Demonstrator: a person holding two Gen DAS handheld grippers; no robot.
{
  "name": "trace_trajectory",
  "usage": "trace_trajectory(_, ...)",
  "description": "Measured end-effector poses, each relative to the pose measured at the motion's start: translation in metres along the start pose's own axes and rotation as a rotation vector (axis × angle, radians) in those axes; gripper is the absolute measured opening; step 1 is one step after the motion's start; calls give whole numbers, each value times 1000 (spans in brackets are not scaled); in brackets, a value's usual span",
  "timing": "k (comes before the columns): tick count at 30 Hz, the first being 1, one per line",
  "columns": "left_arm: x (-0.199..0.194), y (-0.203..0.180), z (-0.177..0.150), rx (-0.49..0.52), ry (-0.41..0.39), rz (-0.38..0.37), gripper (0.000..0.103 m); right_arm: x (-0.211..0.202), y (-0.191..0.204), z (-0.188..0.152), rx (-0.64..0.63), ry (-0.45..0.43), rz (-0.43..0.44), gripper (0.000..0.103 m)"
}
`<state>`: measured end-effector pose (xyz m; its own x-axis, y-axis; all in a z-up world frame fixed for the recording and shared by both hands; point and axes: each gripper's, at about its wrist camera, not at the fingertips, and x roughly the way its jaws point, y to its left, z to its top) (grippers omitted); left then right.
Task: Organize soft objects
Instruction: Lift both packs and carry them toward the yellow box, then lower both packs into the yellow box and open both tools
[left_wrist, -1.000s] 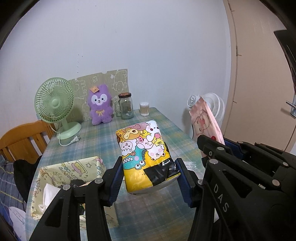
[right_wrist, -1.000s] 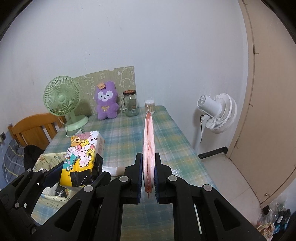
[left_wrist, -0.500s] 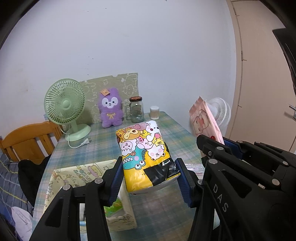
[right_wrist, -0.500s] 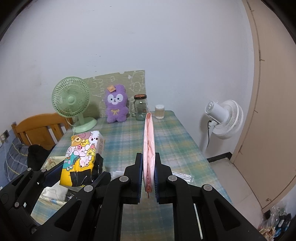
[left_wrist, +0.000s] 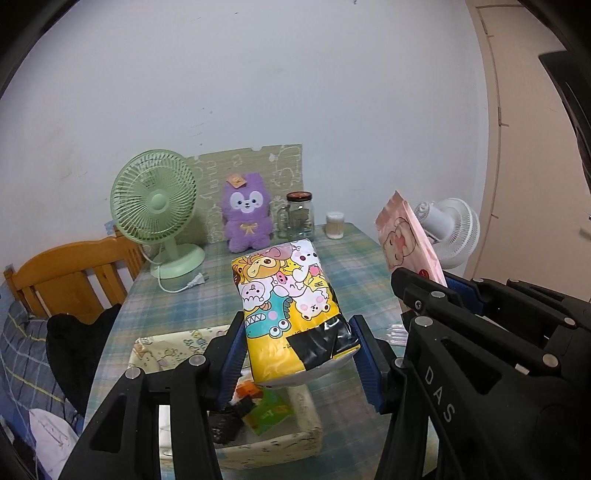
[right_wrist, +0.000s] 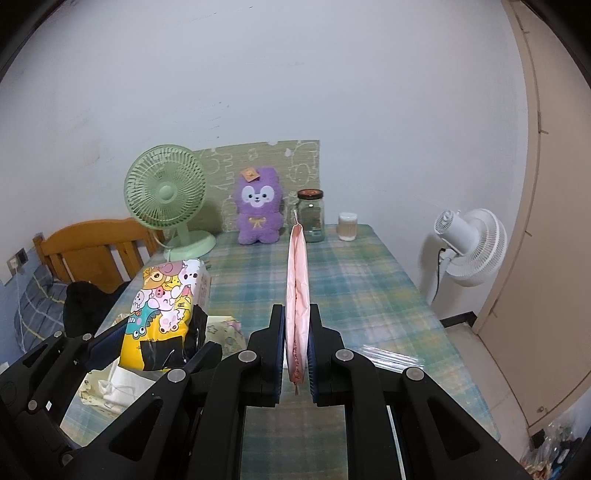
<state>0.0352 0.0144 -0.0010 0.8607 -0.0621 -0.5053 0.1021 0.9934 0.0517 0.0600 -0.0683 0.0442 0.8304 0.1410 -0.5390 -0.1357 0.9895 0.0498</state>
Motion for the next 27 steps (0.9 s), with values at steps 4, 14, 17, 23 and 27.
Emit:
trace_trajectory(4,2,13,-2,-14,6,14,56,7,12,1,-21,8,15,13)
trace_trajectory(14,13,42,-9,-32,35,51,56,26,39,-2,-38,36,56,13)
trace_trajectory(17,17,49,-13,-30,48,56,56,33,45,-6,-35,53,69,13)
trace_trajectory(23,25,62,-23,-33,81,74,56,49,58,-13,-36,94,100,13)
trace_trajectory(27,29,71,-28,-47,100,76,57,57,65,-17,-39,115,116,13)
